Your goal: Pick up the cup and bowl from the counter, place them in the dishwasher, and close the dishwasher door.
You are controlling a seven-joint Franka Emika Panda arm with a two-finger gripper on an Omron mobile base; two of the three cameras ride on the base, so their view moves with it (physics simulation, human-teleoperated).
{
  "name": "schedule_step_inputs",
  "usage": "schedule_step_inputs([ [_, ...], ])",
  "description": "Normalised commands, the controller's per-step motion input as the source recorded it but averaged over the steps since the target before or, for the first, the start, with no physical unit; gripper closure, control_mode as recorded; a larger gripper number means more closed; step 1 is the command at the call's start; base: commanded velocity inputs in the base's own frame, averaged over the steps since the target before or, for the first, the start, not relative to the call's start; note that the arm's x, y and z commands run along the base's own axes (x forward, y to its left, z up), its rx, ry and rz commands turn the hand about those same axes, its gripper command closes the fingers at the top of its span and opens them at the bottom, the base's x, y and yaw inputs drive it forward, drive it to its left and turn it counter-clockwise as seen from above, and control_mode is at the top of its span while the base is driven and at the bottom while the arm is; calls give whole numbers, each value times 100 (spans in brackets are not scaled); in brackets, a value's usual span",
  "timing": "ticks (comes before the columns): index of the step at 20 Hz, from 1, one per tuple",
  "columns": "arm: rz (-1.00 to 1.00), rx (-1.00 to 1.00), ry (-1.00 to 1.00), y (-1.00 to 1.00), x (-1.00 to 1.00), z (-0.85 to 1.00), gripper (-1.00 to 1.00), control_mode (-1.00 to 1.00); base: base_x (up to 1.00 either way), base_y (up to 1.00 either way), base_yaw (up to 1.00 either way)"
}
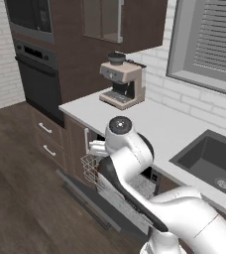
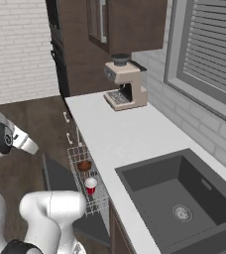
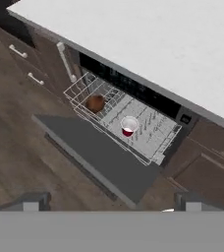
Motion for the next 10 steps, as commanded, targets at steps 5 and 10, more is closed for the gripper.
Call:
schedule_step_inputs([
  [5, 27, -23, 18, 71, -12, -95, -100, -100, 0, 0, 0],
  [10, 24, -28, 39, 47, 10, -69, -100, -100, 0, 0, 0],
])
